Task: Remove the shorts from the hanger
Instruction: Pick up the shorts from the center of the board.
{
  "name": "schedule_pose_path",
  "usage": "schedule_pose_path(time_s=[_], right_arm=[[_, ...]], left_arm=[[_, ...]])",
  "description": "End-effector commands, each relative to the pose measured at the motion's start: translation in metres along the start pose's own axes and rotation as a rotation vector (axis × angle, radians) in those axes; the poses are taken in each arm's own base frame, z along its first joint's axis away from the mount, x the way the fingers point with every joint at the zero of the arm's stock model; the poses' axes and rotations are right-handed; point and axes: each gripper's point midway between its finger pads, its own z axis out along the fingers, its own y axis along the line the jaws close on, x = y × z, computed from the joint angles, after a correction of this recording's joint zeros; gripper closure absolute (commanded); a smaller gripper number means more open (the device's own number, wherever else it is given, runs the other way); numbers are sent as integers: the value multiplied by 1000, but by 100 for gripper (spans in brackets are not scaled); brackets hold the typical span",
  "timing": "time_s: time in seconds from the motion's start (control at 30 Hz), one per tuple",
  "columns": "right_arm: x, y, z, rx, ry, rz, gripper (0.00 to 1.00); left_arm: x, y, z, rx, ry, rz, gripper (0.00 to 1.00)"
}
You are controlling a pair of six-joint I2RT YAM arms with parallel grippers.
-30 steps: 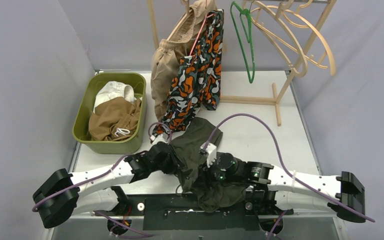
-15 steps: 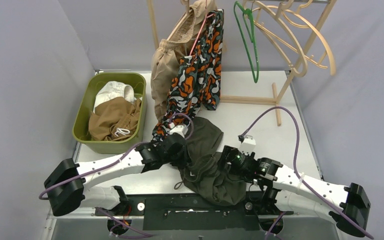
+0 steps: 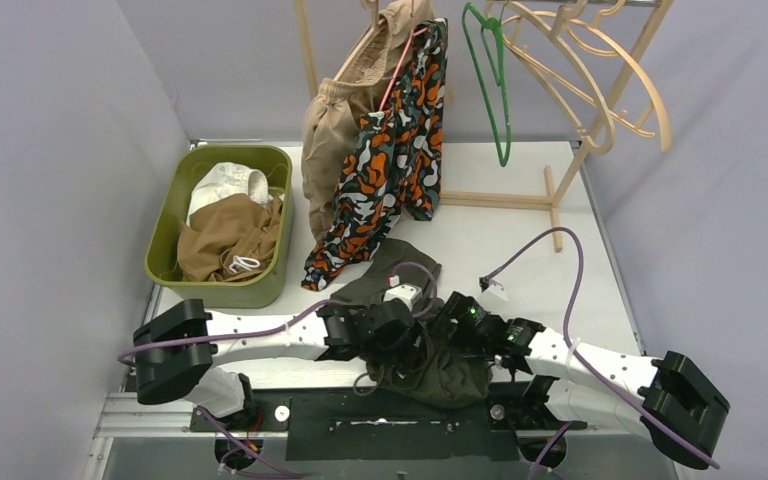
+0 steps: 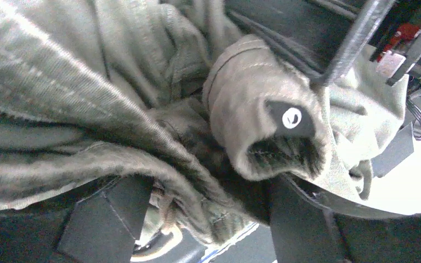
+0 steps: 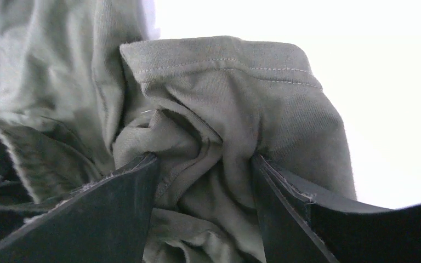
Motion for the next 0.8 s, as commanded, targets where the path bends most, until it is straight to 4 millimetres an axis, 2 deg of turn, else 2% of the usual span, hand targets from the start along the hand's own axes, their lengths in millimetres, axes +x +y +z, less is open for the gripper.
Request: schedule_pose_path(time_s=[0.0, 0.07, 0.13, 0.2, 0.4, 0.47, 0.5, 0.57, 0.67, 0.77], right_arm=[[11, 14, 12, -75, 72, 6, 38], [11, 19, 13, -80, 83, -18, 41], [10, 26, 13, -107, 99, -44, 43], [8, 35, 11, -143, 111, -69, 44], [-23, 27, -4, -67, -11, -37, 41], [-37, 17, -13, -28, -79, 14, 39], [-46, 5, -17, 16, -127, 48, 37], [-59, -2, -28, 23, -196, 104, 35], [-77, -9, -44, 13, -279, 160, 31], [-88, -12, -58, 12, -331, 169, 30]], left_arm=[[-19, -37, 6, 100, -35, 12, 26], [-17, -40, 12, 114, -26, 13, 20], [-11, -43, 19, 129, 9, 31, 19], [-2, -36, 30, 81, 52, 47, 19], [27, 20, 59, -217, 144, 17, 20], [34, 35, 65, -282, 155, 27, 28], [38, 42, 68, -317, 153, 23, 34], [42, 51, 70, -352, 145, 16, 46], [47, 66, 73, -406, 131, 7, 66], [43, 72, 73, -443, 104, 12, 87]])
